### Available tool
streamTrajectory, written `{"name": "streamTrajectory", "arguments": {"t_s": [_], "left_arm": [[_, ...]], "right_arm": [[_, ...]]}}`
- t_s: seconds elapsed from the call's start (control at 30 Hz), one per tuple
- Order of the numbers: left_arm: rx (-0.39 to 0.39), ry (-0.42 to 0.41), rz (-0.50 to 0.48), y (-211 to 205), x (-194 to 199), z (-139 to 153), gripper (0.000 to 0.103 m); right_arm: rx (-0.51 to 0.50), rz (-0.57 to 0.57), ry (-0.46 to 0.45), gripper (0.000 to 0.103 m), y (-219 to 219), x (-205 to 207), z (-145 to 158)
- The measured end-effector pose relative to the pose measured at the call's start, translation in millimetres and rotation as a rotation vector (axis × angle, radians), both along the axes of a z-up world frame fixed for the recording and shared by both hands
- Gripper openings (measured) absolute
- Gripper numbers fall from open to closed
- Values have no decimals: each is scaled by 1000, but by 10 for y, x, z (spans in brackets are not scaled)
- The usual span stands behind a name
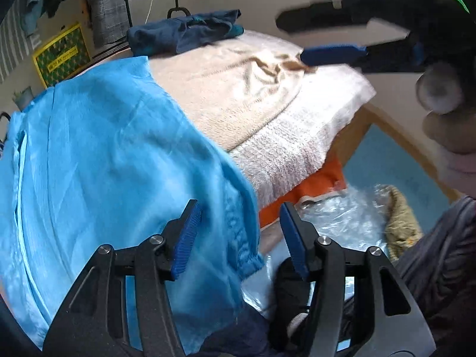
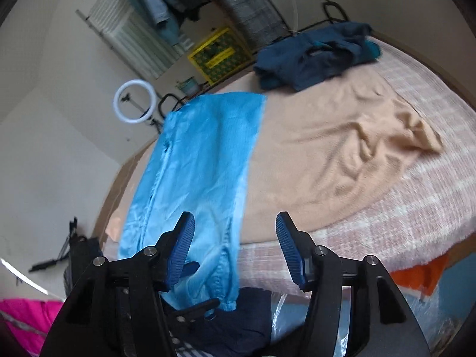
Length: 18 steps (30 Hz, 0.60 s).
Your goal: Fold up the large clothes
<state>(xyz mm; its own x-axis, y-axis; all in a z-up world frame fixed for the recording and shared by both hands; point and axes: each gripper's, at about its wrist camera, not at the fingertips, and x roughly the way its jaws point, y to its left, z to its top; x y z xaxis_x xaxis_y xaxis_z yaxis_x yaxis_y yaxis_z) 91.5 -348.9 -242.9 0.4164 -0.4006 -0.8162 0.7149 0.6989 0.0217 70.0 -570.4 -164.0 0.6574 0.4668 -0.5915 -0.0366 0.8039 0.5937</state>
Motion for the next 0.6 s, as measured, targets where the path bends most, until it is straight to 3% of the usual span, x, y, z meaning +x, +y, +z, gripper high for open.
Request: {"name": "streamTrajectory", "arguments": {"t_s": [0.1, 0.3, 0.47, 0.53, 0.6], "left_arm": [[81, -36, 18, -194, 29, -117, 60], [-35, 32, 181, -158, 234, -36, 60], [26, -1, 258, -234, 362, -175, 55], [3, -36, 243, -220, 335, -176, 47], [-7, -27, 228, -180, 342, -163, 7]], "right_arm": [[28, -21, -11, 57, -84, -21, -1], [78, -45, -36, 57, -244, -74, 7], [93, -45, -21, 57, -232, -42, -20], [92, -39, -17, 57, -213, -4, -32], [89, -31, -8, 57, -179, 58, -42]]}}
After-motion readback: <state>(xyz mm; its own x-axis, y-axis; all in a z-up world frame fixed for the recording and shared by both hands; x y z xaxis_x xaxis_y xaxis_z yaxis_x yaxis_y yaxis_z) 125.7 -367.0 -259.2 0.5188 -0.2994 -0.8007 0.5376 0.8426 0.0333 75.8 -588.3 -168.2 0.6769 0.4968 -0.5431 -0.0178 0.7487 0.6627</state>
